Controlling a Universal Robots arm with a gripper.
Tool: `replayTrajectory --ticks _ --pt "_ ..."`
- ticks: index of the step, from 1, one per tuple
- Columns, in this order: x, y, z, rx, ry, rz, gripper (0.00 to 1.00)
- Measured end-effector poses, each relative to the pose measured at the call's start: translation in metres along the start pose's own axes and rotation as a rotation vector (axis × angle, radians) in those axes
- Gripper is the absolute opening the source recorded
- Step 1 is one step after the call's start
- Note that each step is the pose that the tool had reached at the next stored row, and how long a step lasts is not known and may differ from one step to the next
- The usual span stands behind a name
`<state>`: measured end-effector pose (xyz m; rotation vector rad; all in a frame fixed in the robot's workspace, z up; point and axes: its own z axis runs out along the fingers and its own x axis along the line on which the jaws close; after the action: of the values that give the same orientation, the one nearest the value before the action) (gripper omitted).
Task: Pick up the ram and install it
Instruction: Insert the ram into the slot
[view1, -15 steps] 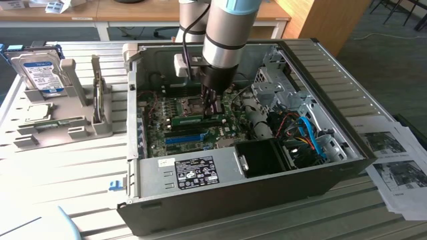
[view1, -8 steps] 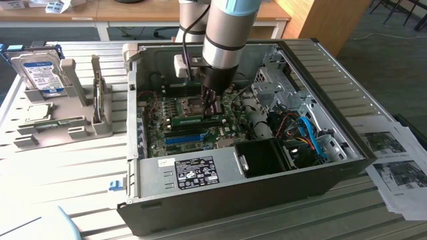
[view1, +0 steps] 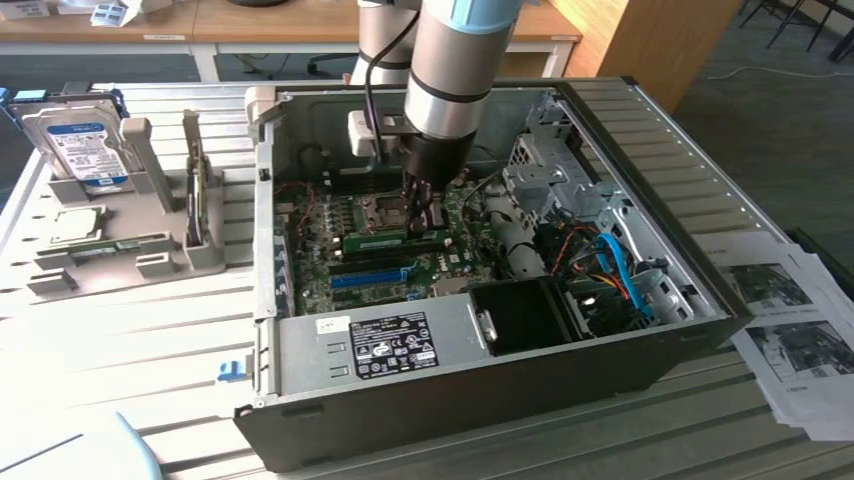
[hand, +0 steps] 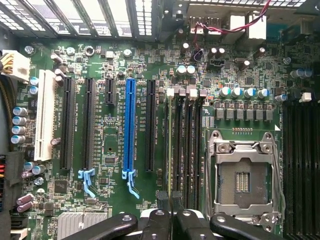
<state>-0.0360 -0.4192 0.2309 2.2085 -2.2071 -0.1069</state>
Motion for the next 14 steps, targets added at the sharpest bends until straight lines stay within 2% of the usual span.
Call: replayTrajectory --ticks 14 --pt "-0.0006 0.0007 0.0001 0.0054 0.0001 0.000 0.11"
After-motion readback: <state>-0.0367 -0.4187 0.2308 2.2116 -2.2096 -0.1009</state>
